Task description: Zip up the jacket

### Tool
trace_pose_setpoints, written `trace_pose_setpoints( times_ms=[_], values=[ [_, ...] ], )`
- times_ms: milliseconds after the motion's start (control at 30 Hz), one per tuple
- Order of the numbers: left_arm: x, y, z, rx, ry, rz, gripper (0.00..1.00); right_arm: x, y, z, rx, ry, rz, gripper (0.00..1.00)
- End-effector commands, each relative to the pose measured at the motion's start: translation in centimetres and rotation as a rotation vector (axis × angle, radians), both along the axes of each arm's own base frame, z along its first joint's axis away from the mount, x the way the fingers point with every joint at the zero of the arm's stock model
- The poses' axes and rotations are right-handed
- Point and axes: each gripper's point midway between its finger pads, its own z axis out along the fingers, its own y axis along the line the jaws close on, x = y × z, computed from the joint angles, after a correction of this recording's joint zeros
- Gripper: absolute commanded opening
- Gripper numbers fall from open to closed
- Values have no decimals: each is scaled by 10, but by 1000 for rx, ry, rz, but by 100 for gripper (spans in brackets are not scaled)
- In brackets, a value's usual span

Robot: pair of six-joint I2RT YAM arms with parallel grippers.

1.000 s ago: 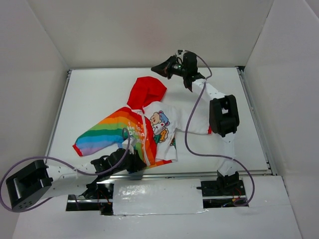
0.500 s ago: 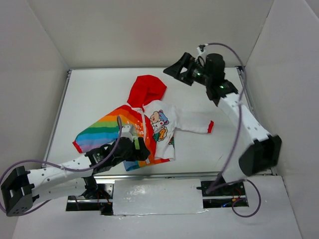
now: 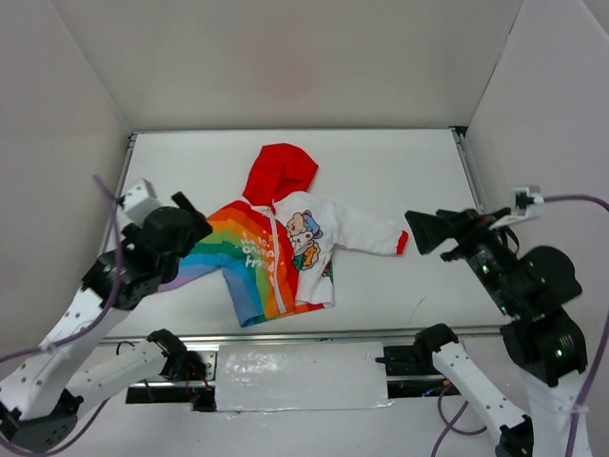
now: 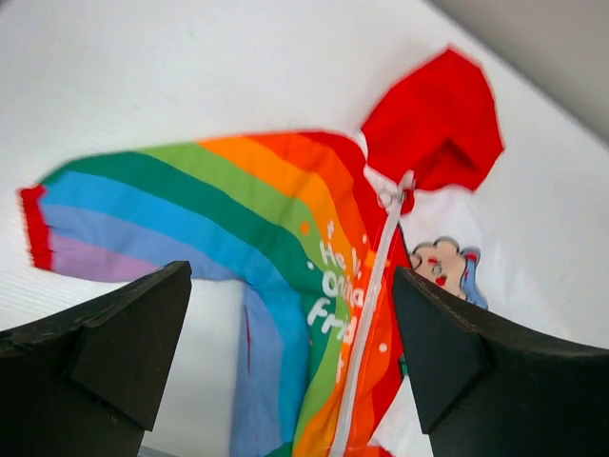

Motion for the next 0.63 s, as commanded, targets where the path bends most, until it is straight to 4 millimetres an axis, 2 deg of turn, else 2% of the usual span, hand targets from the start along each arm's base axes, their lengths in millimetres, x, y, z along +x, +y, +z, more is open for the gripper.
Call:
trace_pose_setpoints(
  times_ms=[0,67,200,300,400,600],
  values=[
    [-34,56,34,50,-80,142,99,-14,-30,-51,-111,139,-119,100],
    [-50,70,45,35,-124,154,99,-27,-39,-61,-136,152,-139,100],
    [-83,98,40,68,-123,169,99,-36,-56,-77,-187,190,-204,100],
    [-97,111,32,87,-123,182,99,-38,-57,-84,-183,190,-206,100],
    [-103,114,24,102,-109,170,99,-39,-60,-88,-176,190,-222,100],
    [-96,104,23,113,-101,116,99,-39,-63,-87,-160,189,-244,100]
  ],
)
